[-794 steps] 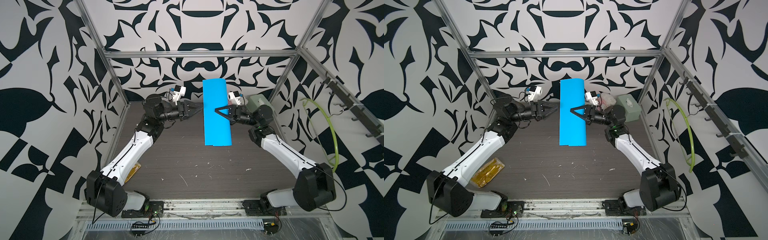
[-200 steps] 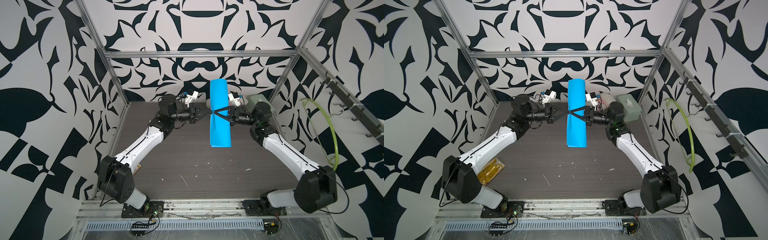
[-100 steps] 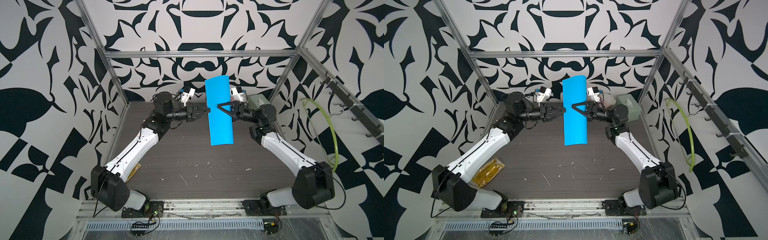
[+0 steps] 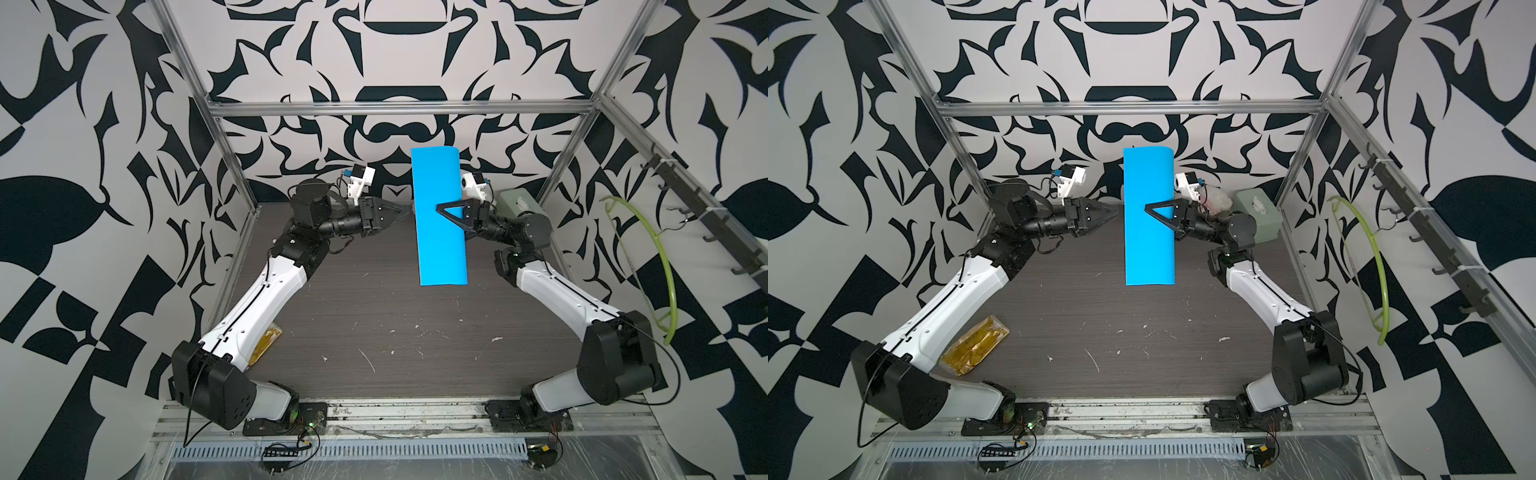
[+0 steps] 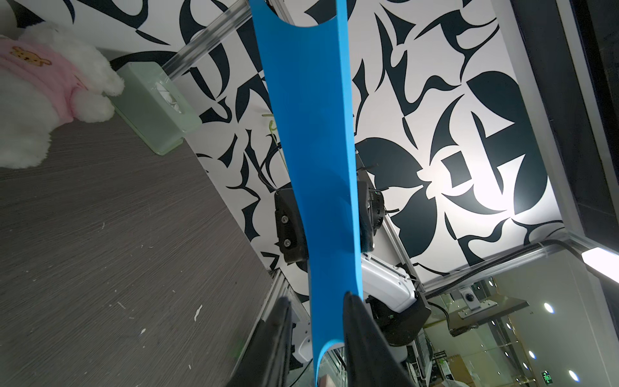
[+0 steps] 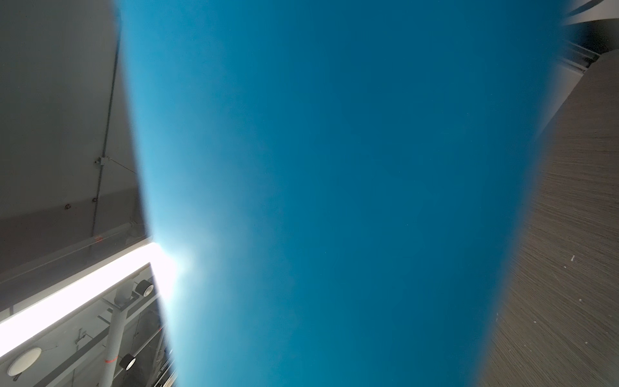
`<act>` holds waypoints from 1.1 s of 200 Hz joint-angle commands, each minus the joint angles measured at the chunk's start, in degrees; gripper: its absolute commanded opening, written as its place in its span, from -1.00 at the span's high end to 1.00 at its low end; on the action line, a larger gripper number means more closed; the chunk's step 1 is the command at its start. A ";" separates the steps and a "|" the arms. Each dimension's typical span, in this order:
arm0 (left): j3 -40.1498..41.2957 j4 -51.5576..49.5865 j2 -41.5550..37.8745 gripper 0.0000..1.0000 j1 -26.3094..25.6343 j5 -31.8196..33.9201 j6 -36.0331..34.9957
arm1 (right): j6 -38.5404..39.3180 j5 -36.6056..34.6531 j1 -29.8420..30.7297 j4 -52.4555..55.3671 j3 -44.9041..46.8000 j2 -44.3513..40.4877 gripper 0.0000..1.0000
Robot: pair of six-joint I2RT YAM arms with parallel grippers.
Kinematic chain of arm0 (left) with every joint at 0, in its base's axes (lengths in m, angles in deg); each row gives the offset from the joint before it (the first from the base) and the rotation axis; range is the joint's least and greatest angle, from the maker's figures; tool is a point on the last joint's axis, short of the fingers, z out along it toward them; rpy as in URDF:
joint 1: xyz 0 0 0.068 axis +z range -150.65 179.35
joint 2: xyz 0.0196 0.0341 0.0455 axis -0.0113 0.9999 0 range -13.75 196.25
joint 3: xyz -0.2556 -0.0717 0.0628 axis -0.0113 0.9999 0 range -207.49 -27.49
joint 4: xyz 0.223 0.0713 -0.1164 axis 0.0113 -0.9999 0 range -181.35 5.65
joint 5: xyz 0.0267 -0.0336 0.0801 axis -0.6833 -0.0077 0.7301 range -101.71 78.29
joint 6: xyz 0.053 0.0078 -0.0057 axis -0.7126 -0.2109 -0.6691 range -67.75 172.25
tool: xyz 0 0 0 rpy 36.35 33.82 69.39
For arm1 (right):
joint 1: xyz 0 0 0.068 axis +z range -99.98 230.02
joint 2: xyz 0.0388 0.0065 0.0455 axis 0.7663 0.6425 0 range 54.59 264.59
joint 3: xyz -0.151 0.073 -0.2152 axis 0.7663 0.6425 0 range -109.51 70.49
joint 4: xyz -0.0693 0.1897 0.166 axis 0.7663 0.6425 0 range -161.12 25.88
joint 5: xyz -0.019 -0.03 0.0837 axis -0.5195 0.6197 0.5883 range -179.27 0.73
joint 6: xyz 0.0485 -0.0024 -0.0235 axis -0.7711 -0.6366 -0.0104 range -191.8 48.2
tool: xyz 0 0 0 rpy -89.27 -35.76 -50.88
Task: Fold the rectangular paper in half along the long edge
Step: Fold the paper.
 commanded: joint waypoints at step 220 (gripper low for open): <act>-2.89 1.53 4.58 0.36 -4.06 -0.85 3.16 | -5.36 -3.80 -0.63 -9.98 -2.26 3.11 0.02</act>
